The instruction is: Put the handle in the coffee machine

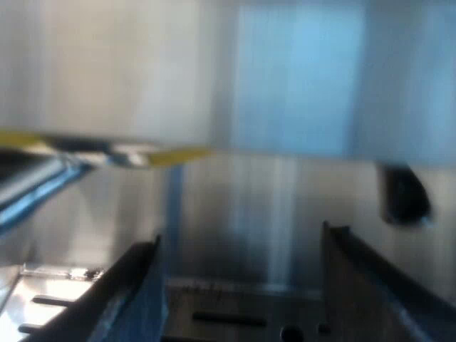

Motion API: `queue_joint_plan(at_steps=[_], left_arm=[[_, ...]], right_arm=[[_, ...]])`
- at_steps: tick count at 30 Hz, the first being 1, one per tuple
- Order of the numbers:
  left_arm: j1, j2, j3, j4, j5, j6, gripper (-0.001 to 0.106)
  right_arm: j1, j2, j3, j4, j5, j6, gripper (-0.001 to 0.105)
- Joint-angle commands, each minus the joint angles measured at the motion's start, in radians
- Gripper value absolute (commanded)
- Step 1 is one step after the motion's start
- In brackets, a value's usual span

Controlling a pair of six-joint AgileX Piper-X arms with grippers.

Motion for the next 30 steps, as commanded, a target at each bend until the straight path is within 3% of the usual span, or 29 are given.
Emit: queue_joint_plan(at_steps=[1,9,11,14,16,22,30], left_arm=[[-0.003,-0.035,-0.004,-0.003,0.011,-0.002,0.0],[0.076,-0.057,-0.032,-0.006,0.021,-0.017,0.0],[0.119,-0.057,-0.035,-0.055,0.02,-0.058,0.0],[0.15,-0.053,-0.03,-0.178,-0.064,-0.228,0.0],[0.143,-0.051,-0.008,-0.286,-0.173,-0.306,0.0],[0.076,-0.016,0.052,-0.326,-0.278,-0.354,0.0],[0.003,0.003,0.081,-0.337,-0.273,-0.369,0.0]], right_arm=[[0.006,-0.037,0.024,-0.062,-0.013,0.041,0.052],[0.006,-0.044,0.029,-0.058,-0.027,0.038,0.052],[0.006,-0.052,0.029,-0.049,-0.027,0.033,0.052],[0.009,-0.072,0.029,-0.006,-0.027,0.034,0.052],[0.016,-0.086,0.029,0.039,-0.027,0.034,0.052],[0.048,-0.144,0.029,0.204,-0.043,0.034,0.052],[0.087,-0.238,0.029,0.383,-0.121,0.042,0.052]])
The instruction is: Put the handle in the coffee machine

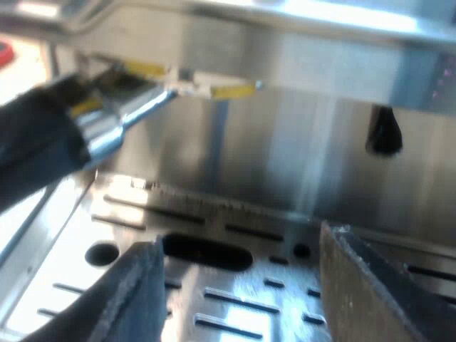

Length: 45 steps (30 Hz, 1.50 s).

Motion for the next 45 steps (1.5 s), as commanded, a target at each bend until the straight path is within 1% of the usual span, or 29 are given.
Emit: queue_joint_plan(at_steps=[1,4,6,9,13,19,22,24,26,27,28,29,30,34,37,38,39,40,42,45], left_arm=[[-0.03,-0.006,-0.004,-0.005,0.016,-0.016,0.0],[-0.057,-0.006,-0.004,0.008,0.033,-0.016,0.0],[-0.089,-0.006,-0.004,0.026,0.057,-0.016,0.0],[-0.134,-0.006,-0.004,0.046,0.097,-0.016,0.0],[-0.188,-0.006,-0.004,0.053,0.097,-0.016,0.0],[-0.3,-0.016,-0.004,0.049,0.108,-0.028,0.0],[-0.367,-0.028,-0.004,0.02,0.108,-0.04,0.0],[-0.419,-0.031,-0.006,-0.037,0.106,-0.075,0.0],[-0.446,-0.031,-0.006,-0.087,0.106,-0.099,0.0],[-0.463,-0.031,-0.006,-0.126,0.098,-0.127,0.0],[-0.468,-0.031,-0.006,-0.144,0.094,-0.135,0.0],[-0.478,-0.031,-0.006,-0.173,0.076,-0.16,0.0],[-0.482,-0.031,-0.006,-0.19,0.057,-0.181,0.0],[-0.472,-0.031,-0.006,-0.195,0.045,-0.183,0.0],[-0.449,-0.031,-0.006,-0.165,0.0,-0.18,0.0],[-0.433,-0.035,-0.006,-0.133,-0.026,-0.16,0.0],[-0.411,-0.039,-0.006,-0.1,-0.034,-0.136,0.0],[-0.397,-0.042,-0.006,-0.091,-0.034,-0.128,0.0],[-0.335,-0.062,-0.006,-0.069,-0.034,-0.126,0.0],[-0.264,-0.099,-0.006,-0.069,-0.037,-0.128,0.0]], right_arm=[[0.012,-0.059,-0.003,0.079,-0.054,-0.003,0.052],[0.022,-0.091,-0.003,0.13,-0.097,-0.003,0.052],[0.032,-0.155,-0.003,0.204,-0.157,-0.003,0.052],[0.038,-0.211,-0.003,0.289,-0.212,-0.003,0.052],[0.038,-0.283,-0.003,0.347,-0.212,-0.003,0.052],[0.038,-0.365,-0.003,0.416,-0.209,-0.003,0.052],[0.038,-0.385,-0.003,0.443,-0.209,-0.008,0.052],[0.038,-0.393,-0.003,0.443,-0.209,-0.008,0.052],[0.038,-0.395,-0.003,0.443,-0.209,-0.008,0.052],[0.038,-0.394,-0.003,0.443,-0.209,-0.008,0.052],[0.038,-0.394,-0.003,0.443,-0.209,-0.008,0.052],[0.038,-0.394,-0.003,0.443,-0.209,-0.008,0.052],[0.038,-0.394,-0.003,0.443,-0.209,-0.008,0.052],[0.038,-0.394,-0.003,0.443,-0.209,-0.008,0.052],[0.038,-0.394,-0.003,0.443,-0.209,-0.008,0.052],[0.038,-0.394,-0.003,0.443,-0.209,-0.008,0.052],[0.038,-0.394,-0.003,0.443,-0.209,-0.008,0.052],[0.038,-0.394,-0.003,0.443,-0.209,-0.008,0.052],[0.038,-0.394,-0.003,0.437,-0.209,-0.008,0.053],[0.038,-0.394,-0.003,0.436,-0.209,-0.008,0.053]])
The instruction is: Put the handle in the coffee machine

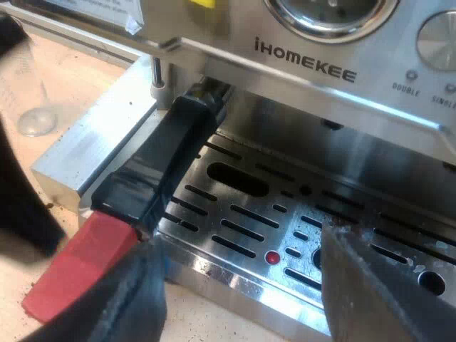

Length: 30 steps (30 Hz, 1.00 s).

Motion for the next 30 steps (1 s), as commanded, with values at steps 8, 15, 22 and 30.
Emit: queue_joint_plan(at_steps=[8,15,22,30], left_arm=[[0.216,-0.185,-0.011,0.003,0.011,-0.066,0.001],[0.262,-0.334,-0.011,0.003,-0.043,-0.14,0.051],[0.262,-0.421,-0.035,0.003,-0.074,-0.179,0.075],[0.262,-0.431,-0.167,-0.013,-0.101,-0.316,0.079]], right_arm=[[-0.005,-0.009,-0.003,-0.006,-0.101,-0.015,0.06],[-0.03,-0.016,-0.009,-0.006,-0.218,-0.066,0.069],[-0.106,-0.054,-0.059,0.037,-0.254,-0.102,0.069],[-0.372,-0.159,-0.135,0.204,-0.296,-0.115,0.069]])
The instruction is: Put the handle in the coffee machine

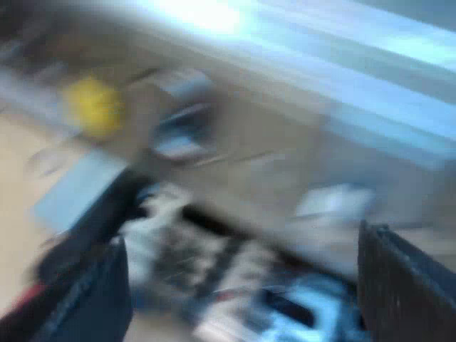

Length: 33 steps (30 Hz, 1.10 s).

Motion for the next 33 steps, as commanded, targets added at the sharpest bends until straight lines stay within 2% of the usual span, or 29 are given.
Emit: queue_joint_plan(at_steps=[1,3,5,8,11,14,16,18,23,27,29,33], left_arm=[[0.0,-0.006,-0.041,-0.025,-0.031,-0.085,0.079],[0.0,-0.023,-0.057,-0.057,-0.082,-0.126,0.079],[0.0,-0.044,-0.057,-0.086,-0.123,-0.147,0.079],[0.0,-0.083,-0.057,-0.093,-0.134,-0.158,0.079],[0.0,-0.127,-0.057,-0.093,-0.173,-0.158,0.079],[0.0,-0.173,-0.057,-0.096,-0.214,-0.158,0.079],[0.0,-0.196,-0.057,-0.096,-0.226,-0.176,0.079],[0.0,-0.24,-0.057,-0.096,-0.266,-0.207,0.079],[0.0,-0.319,-0.057,-0.082,-0.322,-0.226,0.079],[0.0,-0.393,-0.057,-0.057,-0.38,-0.25,0.079],[0.0,-0.432,-0.057,-0.043,-0.399,-0.28,0.079],[0.0,-0.53,-0.057,0.009,-0.435,-0.281,0.079]], right_arm=[[-0.09,-0.047,-0.011,0.047,-0.019,-0.004,0.069],[-0.202,-0.093,-0.011,0.098,-0.057,0.04,0.069],[-0.275,-0.127,-0.011,0.136,-0.063,0.043,0.069],[-0.407,-0.183,-0.009,0.197,-0.063,0.038,0.069],[-0.526,-0.236,0.008,0.219,-0.088,0.03,0.069],[-0.666,-0.304,0.048,0.227,-0.153,0.022,0.069],[-0.737,-0.346,0.08,0.233,-0.197,0.02,0.069],[-0.816,-0.398,0.127,0.237,-0.247,0.007,0.069],[-0.921,-0.529,0.218,0.237,-0.287,-0.015,0.069],[-0.938,-0.652,0.275,0.237,-0.28,-0.046,0.069],[-0.938,-0.706,0.286,0.237,-0.28,-0.046,0.069],[-0.938,-0.813,0.296,0.237,-0.28,-0.061,0.069]])
